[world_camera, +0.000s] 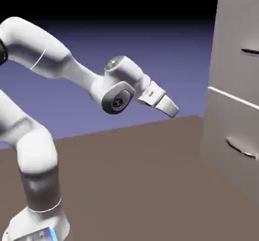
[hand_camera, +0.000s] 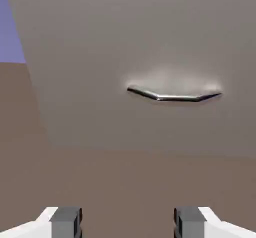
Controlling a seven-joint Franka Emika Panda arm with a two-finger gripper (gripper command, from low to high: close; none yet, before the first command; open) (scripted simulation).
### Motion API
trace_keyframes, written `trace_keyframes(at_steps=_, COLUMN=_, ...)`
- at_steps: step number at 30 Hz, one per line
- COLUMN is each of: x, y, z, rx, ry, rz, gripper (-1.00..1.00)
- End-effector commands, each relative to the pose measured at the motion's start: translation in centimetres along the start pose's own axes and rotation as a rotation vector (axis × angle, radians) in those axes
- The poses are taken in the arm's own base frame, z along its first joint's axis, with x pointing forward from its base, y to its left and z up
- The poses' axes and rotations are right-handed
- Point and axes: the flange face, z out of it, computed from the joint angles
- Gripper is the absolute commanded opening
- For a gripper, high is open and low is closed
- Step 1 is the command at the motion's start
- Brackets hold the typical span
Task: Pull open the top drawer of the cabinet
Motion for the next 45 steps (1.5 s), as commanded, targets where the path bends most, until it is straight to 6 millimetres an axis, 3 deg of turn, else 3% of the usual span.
trace_keyframes(at_steps=1, x=0.6, y=-0.5, z=-0.3, rx=0.029, ry=0.004, rz=0.033, gripper=0.00)
trace_keyframes(at_steps=10, x=5.8, y=-4.1, z=-1.6, rx=0.249, ry=0.012, rz=0.337, gripper=0.00)
trace_keyframes(at_steps=18, x=10.4, y=-5.7, z=-1.2, rx=0.392, ry=-0.002, rz=0.610, gripper=0.00)
trace_keyframes(at_steps=31, x=16.3, y=-7.1, z=2.1, rx=0.549, ry=-0.015, rz=1.016, gripper=0.00)
trace_keyframes(at_steps=45, x=20.5, y=-9.0, z=6.1, rx=0.703, ry=0.015, rz=1.357, gripper=0.00)
